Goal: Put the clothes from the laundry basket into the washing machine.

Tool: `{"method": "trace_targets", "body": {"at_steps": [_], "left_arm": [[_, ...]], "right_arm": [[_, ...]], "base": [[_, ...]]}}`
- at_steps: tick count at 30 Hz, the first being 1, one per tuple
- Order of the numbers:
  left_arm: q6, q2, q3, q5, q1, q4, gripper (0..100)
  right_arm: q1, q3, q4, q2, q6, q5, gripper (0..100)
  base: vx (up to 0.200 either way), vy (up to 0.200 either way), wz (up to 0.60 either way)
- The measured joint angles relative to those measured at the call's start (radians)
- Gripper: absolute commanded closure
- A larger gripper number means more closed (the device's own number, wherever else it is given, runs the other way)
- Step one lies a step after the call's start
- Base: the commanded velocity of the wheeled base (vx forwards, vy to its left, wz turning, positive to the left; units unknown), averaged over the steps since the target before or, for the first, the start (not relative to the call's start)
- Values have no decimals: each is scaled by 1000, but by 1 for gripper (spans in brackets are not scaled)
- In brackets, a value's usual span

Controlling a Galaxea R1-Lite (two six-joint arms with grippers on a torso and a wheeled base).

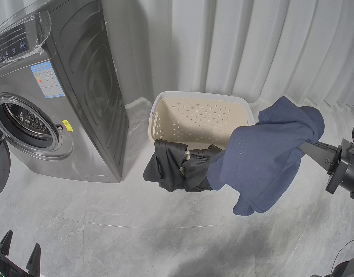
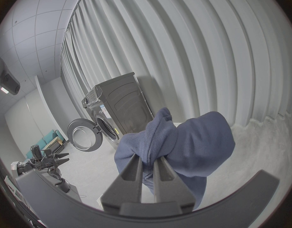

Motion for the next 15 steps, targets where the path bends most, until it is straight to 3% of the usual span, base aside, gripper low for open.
{"method": "trace_targets", "body": {"at_steps": [15], "left_arm": [[0,0,0,0,0,0,0]], "right_arm": [[6,1,-1,4,1,3,100]], "base": [[0,200,0]]}}
